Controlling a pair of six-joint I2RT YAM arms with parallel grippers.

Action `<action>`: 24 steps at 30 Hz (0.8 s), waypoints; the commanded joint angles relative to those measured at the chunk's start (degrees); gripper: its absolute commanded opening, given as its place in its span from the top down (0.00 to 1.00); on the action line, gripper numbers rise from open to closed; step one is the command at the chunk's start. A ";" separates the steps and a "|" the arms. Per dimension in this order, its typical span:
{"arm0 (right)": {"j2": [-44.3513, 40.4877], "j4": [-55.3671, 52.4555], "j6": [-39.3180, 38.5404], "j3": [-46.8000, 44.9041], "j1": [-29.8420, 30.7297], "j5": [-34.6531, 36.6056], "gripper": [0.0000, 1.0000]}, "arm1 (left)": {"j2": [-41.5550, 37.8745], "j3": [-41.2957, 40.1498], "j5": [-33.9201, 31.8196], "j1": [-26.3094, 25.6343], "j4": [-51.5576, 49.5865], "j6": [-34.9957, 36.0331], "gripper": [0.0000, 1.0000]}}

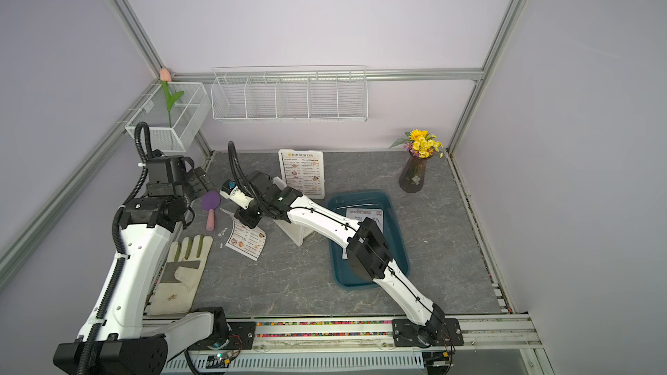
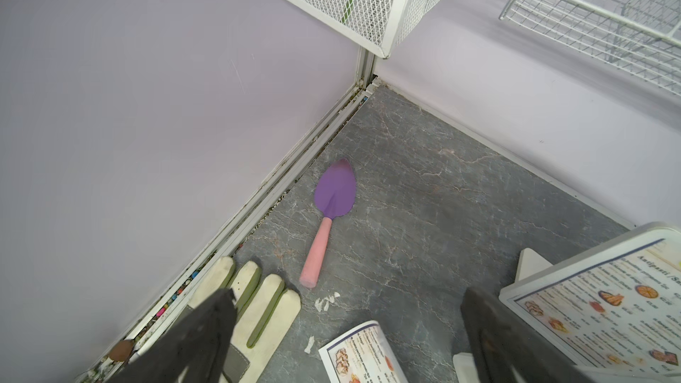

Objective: Replace the menus in the menu holders
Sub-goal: Place the menu at the center of the board.

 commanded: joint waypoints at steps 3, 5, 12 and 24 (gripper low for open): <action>0.89 5.72 -4.01 -0.02 -1.09 10.75 0.48 | -0.54 -1.38 0.16 0.11 -1.07 -1.61 0.03; -0.64 5.19 -3.90 0.78 -1.44 11.00 0.44 | -0.69 -2.15 0.72 0.15 -1.07 -1.53 0.04; -17.54 -2.83 0.65 -8.85 -2.13 5.75 0.31 | -1.51 -5.07 4.94 -3.55 -2.70 0.39 0.04; -59.34 -13.69 19.26 -57.56 -20.84 7.31 0.03 | -8.65 -10.64 27.00 -14.83 -1.71 7.05 0.03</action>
